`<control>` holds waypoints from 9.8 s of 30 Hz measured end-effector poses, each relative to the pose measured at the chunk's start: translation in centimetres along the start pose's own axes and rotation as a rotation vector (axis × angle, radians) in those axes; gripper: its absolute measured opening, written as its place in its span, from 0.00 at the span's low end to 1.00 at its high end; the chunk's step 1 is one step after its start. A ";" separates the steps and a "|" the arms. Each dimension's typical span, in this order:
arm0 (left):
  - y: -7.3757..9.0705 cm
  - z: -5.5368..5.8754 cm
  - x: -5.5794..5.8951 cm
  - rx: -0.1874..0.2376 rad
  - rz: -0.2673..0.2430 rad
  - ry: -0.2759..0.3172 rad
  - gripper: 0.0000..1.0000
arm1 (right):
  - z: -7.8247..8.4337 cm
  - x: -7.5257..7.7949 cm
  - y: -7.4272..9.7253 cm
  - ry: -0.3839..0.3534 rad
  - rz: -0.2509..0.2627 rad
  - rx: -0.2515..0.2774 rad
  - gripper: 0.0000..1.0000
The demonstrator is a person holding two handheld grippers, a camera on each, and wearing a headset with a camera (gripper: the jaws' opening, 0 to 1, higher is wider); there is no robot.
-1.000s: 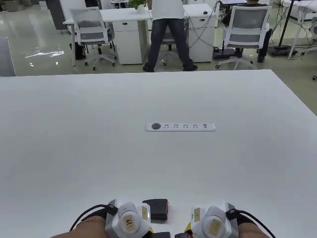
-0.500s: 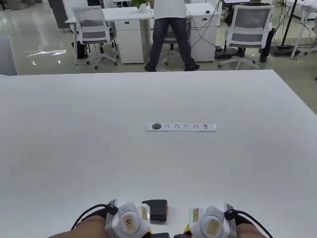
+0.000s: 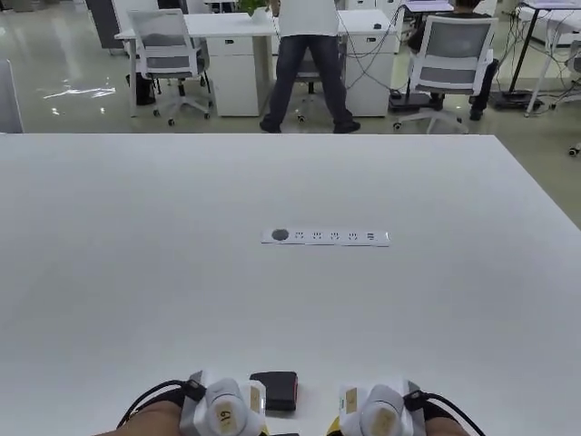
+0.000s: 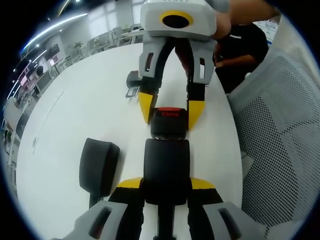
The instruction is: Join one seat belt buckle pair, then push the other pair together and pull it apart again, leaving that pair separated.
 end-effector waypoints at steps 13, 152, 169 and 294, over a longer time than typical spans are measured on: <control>-0.1 0.2 -0.2 -0.009 0.002 -0.007 0.33 | -0.1 -0.1 0.4 -0.004 -0.002 0.011 0.34; 0.8 -0.6 -9.3 -0.045 -0.022 -0.108 0.32 | 0.3 8.5 0.5 0.062 0.084 -0.047 0.32; 0.8 -0.7 -9.4 -0.042 -0.010 -0.115 0.31 | -0.4 8.8 -0.3 0.031 0.054 0.020 0.31; 10.9 9.0 2.4 0.250 -0.320 0.377 0.96 | 7.9 -0.8 12.0 -0.427 0.356 0.157 0.97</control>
Point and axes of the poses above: the centre of the closed fingertips' face, and the gripper's own axes: y roughly backward along the fingers, x roughly to its right, z roughly out of its underside, the point moved 6 cm from there along y, roughly backward along the fingers, and after that the axes turned 5 degrees about z, right-handed, at the moved point
